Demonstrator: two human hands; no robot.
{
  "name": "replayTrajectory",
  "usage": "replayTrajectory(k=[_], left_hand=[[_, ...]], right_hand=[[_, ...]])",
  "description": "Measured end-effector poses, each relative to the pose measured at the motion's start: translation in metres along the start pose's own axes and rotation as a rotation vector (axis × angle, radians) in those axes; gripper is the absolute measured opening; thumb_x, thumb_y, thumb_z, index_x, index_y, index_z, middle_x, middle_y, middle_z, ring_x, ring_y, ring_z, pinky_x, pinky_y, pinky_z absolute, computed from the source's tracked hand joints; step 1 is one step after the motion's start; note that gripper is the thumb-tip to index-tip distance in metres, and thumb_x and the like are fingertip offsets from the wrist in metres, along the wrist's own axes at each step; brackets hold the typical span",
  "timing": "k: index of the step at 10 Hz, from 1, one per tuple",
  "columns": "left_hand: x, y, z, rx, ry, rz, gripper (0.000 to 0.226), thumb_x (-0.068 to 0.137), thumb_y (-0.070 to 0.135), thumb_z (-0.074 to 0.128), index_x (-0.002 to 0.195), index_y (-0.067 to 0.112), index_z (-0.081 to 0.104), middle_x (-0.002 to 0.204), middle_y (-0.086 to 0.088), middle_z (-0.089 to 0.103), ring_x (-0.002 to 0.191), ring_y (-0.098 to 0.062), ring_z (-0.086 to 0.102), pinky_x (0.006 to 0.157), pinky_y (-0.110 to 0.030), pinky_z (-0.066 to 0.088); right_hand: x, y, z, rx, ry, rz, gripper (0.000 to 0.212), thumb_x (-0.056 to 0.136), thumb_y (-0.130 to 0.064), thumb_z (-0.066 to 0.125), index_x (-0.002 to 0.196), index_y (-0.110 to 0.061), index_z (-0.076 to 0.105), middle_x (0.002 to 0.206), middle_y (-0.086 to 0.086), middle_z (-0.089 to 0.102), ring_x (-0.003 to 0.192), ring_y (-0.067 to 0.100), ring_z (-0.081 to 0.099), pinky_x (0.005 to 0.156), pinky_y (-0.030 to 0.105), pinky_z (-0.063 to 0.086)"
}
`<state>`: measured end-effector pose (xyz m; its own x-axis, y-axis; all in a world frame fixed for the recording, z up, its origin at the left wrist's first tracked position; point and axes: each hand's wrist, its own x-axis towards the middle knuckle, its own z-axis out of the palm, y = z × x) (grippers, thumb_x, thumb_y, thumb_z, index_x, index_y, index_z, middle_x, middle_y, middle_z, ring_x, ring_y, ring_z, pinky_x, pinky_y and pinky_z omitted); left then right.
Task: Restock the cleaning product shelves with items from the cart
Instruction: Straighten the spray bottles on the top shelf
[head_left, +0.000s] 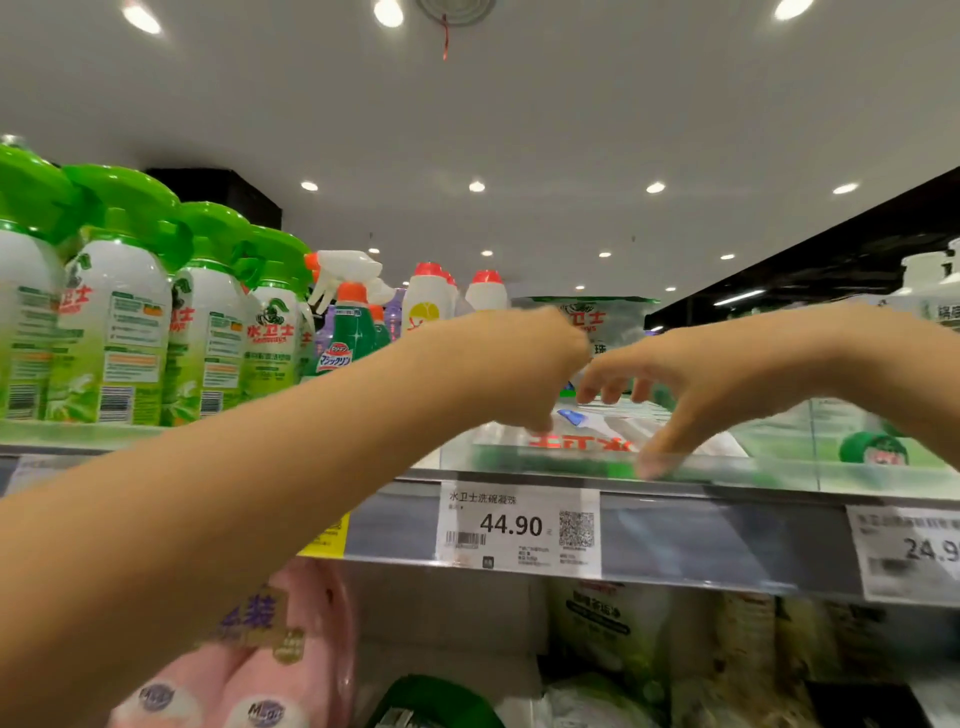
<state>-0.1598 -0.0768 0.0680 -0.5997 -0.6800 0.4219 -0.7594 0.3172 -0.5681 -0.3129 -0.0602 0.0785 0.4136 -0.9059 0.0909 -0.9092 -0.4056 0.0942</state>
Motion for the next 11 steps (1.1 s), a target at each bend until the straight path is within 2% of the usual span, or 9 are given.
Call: replayTrajectory(k=[1,3,5,6,7,8,9,10,11], left_hand=[[0.010,0.004,0.005,-0.189,-0.308,-0.022,0.051,0.096,0.041,0.054,0.136,0.011,0.048,0.126,-0.006,0.058,0.112,-0.024,0.056,0.095,-0.031,0.046],[0.019,0.016,0.022,-0.358,-0.394,-0.107,0.080,0.093,0.063,0.039,0.149,0.009,0.022,0.142,-0.010,0.044,0.117,-0.026,0.047,0.097,-0.032,0.038],[0.021,0.020,0.029,-0.340,-0.495,-0.200,0.076,0.096,0.060,0.028,0.148,0.004,0.022,0.121,-0.015,0.052,0.102,-0.030,0.049,0.090,-0.036,0.039],[0.025,0.018,0.033,-0.394,-0.618,-0.168,0.064,0.096,0.064,0.012,0.117,0.010,0.039,0.111,-0.010,0.046,0.084,-0.023,0.047,0.078,-0.033,0.040],[0.027,0.017,0.037,-0.442,-0.643,-0.125,0.056,0.097,0.062,0.007,0.110,0.017,0.037,0.111,-0.007,0.040,0.084,-0.019,0.042,0.080,-0.030,0.037],[0.021,0.013,0.027,-0.424,-0.669,-0.108,0.058,0.101,0.054,0.017,0.119,0.009,0.048,0.108,-0.010,0.049,0.094,-0.025,0.044,0.091,-0.033,0.036],[0.018,0.006,0.012,-0.353,-0.735,-0.018,0.070,0.092,0.065,0.030,0.106,0.003,0.058,0.103,-0.020,0.061,0.096,-0.035,0.058,0.092,-0.034,0.043],[0.023,0.008,-0.010,-0.322,-0.690,-0.027,0.052,0.093,0.056,0.041,0.095,0.007,0.061,0.092,-0.015,0.063,0.095,-0.030,0.065,0.084,-0.032,0.054],[0.020,0.015,-0.016,-0.311,-0.536,0.087,0.034,0.097,0.041,0.047,0.081,0.013,0.058,0.076,0.002,0.059,0.071,-0.016,0.064,0.071,-0.025,0.056]], right_hand=[[0.003,0.002,0.004,0.047,0.009,-0.007,0.070,0.080,-0.029,0.076,0.138,-0.037,0.038,0.137,-0.010,0.044,0.117,0.011,0.050,0.093,0.023,0.044],[0.015,0.009,0.023,-0.167,0.093,0.055,0.052,0.095,-0.036,0.056,0.140,-0.022,0.035,0.136,0.004,0.049,0.116,0.022,0.052,0.100,0.036,0.044],[0.029,0.006,0.035,-0.170,-0.029,0.197,0.047,0.101,-0.020,0.039,0.142,-0.004,0.021,0.123,0.017,0.052,0.097,0.024,0.053,0.085,0.033,0.042],[0.029,0.002,0.035,-0.179,-0.085,0.225,0.041,0.099,-0.008,0.035,0.139,-0.007,0.032,0.123,0.013,0.055,0.107,0.028,0.053,0.082,0.032,0.038],[0.024,0.001,0.034,-0.204,-0.099,0.207,0.025,0.098,-0.006,0.034,0.117,-0.010,0.049,0.105,0.005,0.055,0.098,0.022,0.051,0.067,0.024,0.037],[0.019,0.000,0.029,-0.165,-0.114,0.199,0.028,0.101,-0.014,0.035,0.124,-0.011,0.051,0.114,0.005,0.056,0.104,0.021,0.051,0.077,0.026,0.040],[0.010,0.003,0.015,0.046,-0.262,0.209,0.043,0.101,-0.047,0.035,0.134,-0.023,0.049,0.139,0.004,0.049,0.126,0.024,0.048,0.104,0.039,0.042],[0.007,0.001,0.006,-0.001,-0.259,0.153,0.041,0.097,-0.045,0.050,0.132,-0.023,0.053,0.131,0.005,0.058,0.116,0.026,0.059,0.090,0.033,0.049],[0.006,-0.003,0.008,-0.128,-0.132,0.049,0.035,0.100,-0.034,0.049,0.128,-0.015,0.057,0.117,0.009,0.063,0.098,0.022,0.060,0.085,0.034,0.049]])
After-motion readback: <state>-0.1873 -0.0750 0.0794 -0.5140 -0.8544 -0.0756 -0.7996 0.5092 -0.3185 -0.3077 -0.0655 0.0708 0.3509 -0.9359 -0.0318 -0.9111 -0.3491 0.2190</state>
